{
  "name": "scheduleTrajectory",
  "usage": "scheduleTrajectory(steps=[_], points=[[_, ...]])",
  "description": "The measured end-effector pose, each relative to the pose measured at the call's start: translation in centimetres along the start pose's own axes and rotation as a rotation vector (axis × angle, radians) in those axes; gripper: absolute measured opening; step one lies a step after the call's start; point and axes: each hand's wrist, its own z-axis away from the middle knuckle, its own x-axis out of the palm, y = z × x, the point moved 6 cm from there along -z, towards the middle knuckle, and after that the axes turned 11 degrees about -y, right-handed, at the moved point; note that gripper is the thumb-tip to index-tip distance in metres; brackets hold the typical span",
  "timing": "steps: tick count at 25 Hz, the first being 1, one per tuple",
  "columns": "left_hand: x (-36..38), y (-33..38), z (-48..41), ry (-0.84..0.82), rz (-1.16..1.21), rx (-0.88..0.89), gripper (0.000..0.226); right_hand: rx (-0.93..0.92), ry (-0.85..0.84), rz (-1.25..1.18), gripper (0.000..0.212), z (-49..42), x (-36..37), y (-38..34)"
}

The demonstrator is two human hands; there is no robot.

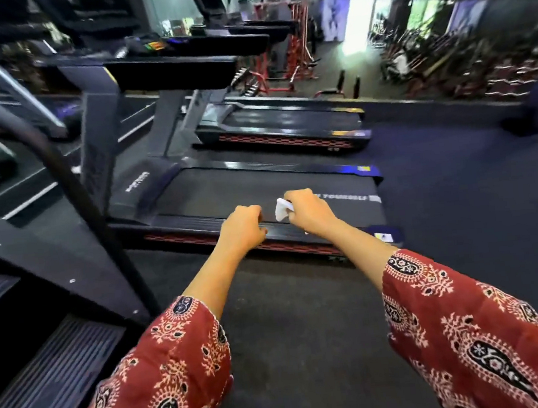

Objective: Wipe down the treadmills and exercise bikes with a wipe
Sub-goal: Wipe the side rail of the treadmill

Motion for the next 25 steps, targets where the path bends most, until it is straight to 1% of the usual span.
scheduleTrajectory(steps=[2,4,7,10,14,17,21,23,25], points=[[1.1,3.3,-2.4,-0.024,-0.006,0.013,0.034,0.024,0.016,-0.006,0.02,-0.6,-1.8,3.6],[1.6,4.8,-4.2,-0.038,-0.017,0.006,0.033,0.038,0.013,-0.013,0.02,-1.6,-2.9,5.9],[0.9,4.8,-7.2,-0.023,-0.018,-0.037,0.033,0.021,0.013,-0.042,0.02,-4.7,-3.4,7.9],[0.2,3.1,-10.7,-0.014,-0.017,-0.083,0.033,-0.03,-0.018,-0.066,0.02,-9.1,-2.8,7.8],[-1.0,-1.0,-16.6,-0.009,-0.028,-0.136,0.035,-0.106,-0.039,-0.073,0.017,-16.7,-2.3,6.1],[-3.8,-5.3,-22.2,0.025,-0.022,-0.166,0.035,-0.158,-0.028,-0.088,0.01,-24.4,-2.8,3.9],[-9.0,-12.0,-28.6,0.061,-0.031,-0.202,0.036,-0.219,-0.027,-0.087,0.015,-34.5,-4.0,-0.5],[-11.7,-15.9,-30.9,0.119,-0.032,-0.242,0.035,-0.279,-0.012,-0.122,0.012,-39.0,-4.3,-3.5],[-13.7,-20.1,-32.4,0.144,-0.032,-0.294,0.034,-0.325,-0.045,-0.105,0.008,-43.3,-3.6,-6.7]])
